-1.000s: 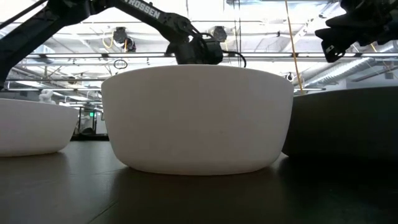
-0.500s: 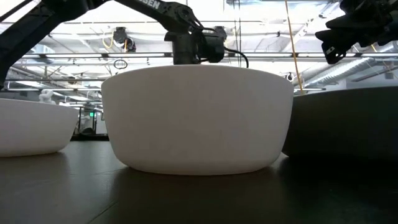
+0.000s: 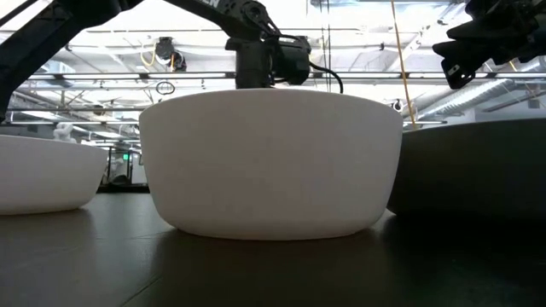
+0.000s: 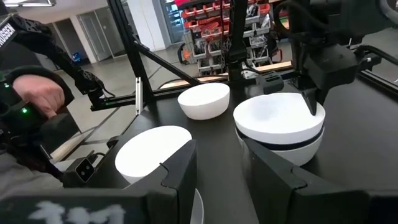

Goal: Nest bowls inside each other
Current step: Stack the top left white bowl on the black bowl

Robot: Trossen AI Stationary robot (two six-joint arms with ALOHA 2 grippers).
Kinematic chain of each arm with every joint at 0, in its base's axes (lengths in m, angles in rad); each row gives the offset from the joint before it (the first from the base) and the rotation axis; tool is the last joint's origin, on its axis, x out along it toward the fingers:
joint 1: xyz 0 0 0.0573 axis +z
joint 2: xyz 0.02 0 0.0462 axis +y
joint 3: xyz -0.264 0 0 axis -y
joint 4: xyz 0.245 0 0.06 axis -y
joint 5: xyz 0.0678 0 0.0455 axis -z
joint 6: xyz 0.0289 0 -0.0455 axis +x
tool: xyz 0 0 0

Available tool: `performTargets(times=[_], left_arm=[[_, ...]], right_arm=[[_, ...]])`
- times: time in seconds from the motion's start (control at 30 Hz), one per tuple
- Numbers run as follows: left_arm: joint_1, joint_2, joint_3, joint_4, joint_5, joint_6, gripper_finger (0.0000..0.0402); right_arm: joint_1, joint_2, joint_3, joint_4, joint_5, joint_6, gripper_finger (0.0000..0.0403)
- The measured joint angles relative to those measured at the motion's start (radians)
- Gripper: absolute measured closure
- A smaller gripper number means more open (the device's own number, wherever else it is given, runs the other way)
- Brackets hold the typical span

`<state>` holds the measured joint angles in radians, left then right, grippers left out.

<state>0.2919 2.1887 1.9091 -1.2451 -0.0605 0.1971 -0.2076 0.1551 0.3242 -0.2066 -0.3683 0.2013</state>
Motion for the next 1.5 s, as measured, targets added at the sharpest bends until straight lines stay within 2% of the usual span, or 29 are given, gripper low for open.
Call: performTargets(times=[0.2,0.63,1.17,1.33,1.5], left_arm=[[-0.017,0.000,-0.001,-0.045,-0.066,-0.024,0.0401],[-0.023,0.001,-0.002,-0.026,-0.056,-0.024,0.0396],[-0.026,-0.041,-0.006,0.020,-0.012,0.014,0.0254],[-0.009,-0.041,-0.005,0.023,0.045,0.037,0.0228],[0.014,-0.042,-0.005,0.032,0.102,0.052,0.0220]], right_arm=[[0.000,0.000,0.000,0.000,0.000,0.008,0.0282],[0.000,0.000,0.000,0.000,0.000,0.008,0.0282],[0.000,0.000,0.000,-0.007,0.000,0.019,0.0282],[0.000,0.000,0.000,-0.007,-0.001,0.021,0.0282],[0.000,0.000,0.000,-0.007,-0.001,0.023,0.0282]])
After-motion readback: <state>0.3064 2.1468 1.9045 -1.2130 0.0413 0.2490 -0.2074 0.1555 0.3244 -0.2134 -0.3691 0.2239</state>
